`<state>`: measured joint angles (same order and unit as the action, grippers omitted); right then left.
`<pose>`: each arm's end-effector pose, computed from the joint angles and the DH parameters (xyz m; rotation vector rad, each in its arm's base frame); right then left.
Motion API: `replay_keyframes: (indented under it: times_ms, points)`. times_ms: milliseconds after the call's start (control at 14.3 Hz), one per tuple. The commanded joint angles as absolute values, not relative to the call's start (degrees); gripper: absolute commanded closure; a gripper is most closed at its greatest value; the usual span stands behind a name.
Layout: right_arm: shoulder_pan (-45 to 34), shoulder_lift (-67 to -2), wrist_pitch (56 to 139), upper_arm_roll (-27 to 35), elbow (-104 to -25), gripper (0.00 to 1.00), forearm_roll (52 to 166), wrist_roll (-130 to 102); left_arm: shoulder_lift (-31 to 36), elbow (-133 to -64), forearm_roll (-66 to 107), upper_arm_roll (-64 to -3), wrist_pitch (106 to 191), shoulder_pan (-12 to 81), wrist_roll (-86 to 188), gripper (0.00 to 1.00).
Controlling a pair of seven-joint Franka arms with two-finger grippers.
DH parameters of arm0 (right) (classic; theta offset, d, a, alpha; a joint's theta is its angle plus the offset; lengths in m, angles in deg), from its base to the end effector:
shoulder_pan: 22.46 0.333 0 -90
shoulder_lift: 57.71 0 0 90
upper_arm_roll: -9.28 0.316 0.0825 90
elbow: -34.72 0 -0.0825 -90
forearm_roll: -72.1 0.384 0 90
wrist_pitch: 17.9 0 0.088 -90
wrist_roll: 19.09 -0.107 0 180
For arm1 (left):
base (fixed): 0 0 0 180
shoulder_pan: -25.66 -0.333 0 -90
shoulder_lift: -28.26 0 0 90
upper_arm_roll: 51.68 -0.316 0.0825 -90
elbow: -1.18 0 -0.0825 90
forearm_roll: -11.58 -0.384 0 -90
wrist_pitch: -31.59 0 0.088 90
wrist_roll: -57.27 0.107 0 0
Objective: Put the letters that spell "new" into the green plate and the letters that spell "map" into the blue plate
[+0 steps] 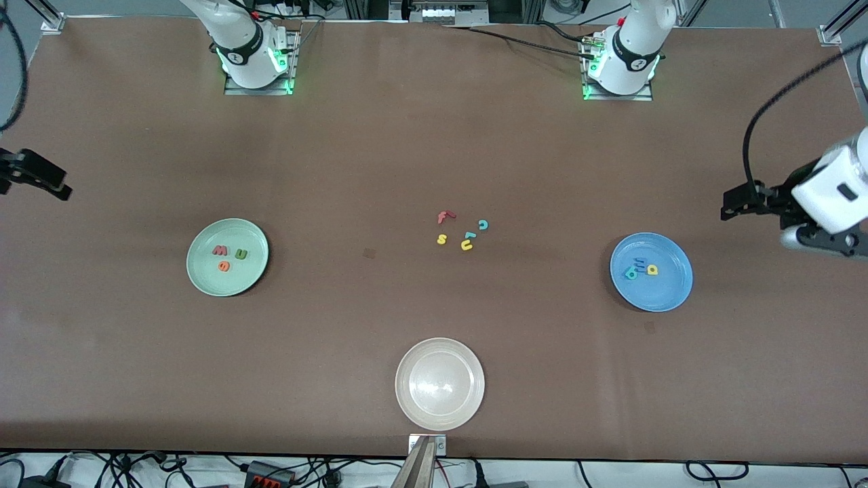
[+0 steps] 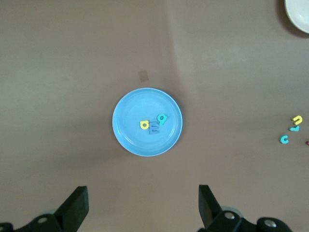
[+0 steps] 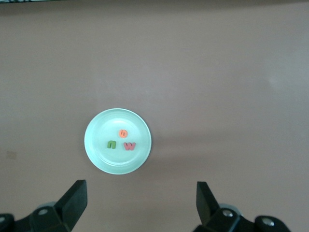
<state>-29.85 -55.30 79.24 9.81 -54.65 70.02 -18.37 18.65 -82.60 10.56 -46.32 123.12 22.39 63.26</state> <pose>0.5751 -0.0728 0.6175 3.0923 -0.1615 0.1410 0.6064 -0.0156 0.5810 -3.1323 0.2208 0.0499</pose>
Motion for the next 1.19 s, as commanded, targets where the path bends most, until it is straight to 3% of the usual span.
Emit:
replay_keyframes:
  times_ms: [0,771,1122]
  points:
    - [-26.1,-55.2,73.9,6.4,-49.1,0.0,69.4,-18.7,31.0,-98.1,11.7,-50.5,130.6,26.1,63.6,0.0]
    - [-21.1,-54.1,74.3,1.3,-49.9,0.0,70.1,-16.2,30.0,-96.9,11.1,-50.7,130.6,26.2,62.6,0.0]
    - [-21.0,-58.8,76.1,1.5,-56.8,0.0,69.6,-16.7,29.9,-96.8,11.1,-50.2,130.6,26.2,62.7,0.0]
